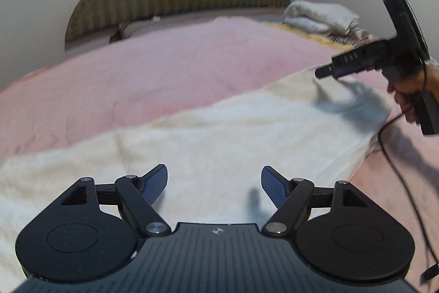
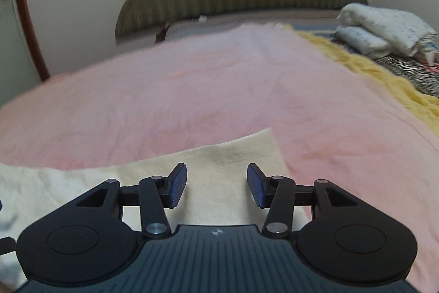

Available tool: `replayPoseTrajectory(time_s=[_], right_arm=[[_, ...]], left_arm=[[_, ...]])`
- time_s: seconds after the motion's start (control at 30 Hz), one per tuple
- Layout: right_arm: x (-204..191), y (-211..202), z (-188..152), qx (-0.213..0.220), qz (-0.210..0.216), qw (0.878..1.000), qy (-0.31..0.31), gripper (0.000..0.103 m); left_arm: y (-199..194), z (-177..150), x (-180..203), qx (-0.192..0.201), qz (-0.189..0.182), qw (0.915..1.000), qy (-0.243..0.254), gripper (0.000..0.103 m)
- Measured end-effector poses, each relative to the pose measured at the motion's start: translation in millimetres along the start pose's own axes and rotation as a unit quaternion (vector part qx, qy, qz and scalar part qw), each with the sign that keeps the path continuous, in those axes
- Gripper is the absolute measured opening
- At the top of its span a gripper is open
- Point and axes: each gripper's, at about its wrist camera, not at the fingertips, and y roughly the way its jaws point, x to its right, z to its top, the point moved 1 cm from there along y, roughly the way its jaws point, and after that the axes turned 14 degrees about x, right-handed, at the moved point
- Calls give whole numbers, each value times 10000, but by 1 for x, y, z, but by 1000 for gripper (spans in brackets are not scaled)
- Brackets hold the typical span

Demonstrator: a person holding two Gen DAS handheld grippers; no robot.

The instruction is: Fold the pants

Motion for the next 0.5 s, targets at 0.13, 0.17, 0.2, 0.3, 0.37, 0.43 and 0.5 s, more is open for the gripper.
replayPoseTrajectory(time_s=[0.13,0.17,0.2,0.3,0.37,0.43,0.5], right_arm=[[12,41,2,-365,-278,9987,200,48],[14,37,4,-314,-350,9984,305,48],[12,29,7,-211,-363,9985,365,49],[-1,4,7,59,-101,9997,220,51],[-10,-1,-3,-100,89,9999,59,52],[-14,9,-17,-408,31,9990,-162,55],[-10,9,-25,-307,-10,9993,-215,55]], left_arm=[[-1,-8,-1,-35,107,9999,93,78],[-6,-6,-1,51,103,9999,104,78],[-9,-5,1,154,117,9998,100,78],[-9,-2,-1,321,140,9994,-25,80],[-1,-5,0,198,44,9996,-186,80],[5,-13,3,51,-28,9996,-279,81],[3,-19,7,180,47,9997,-151,84]])
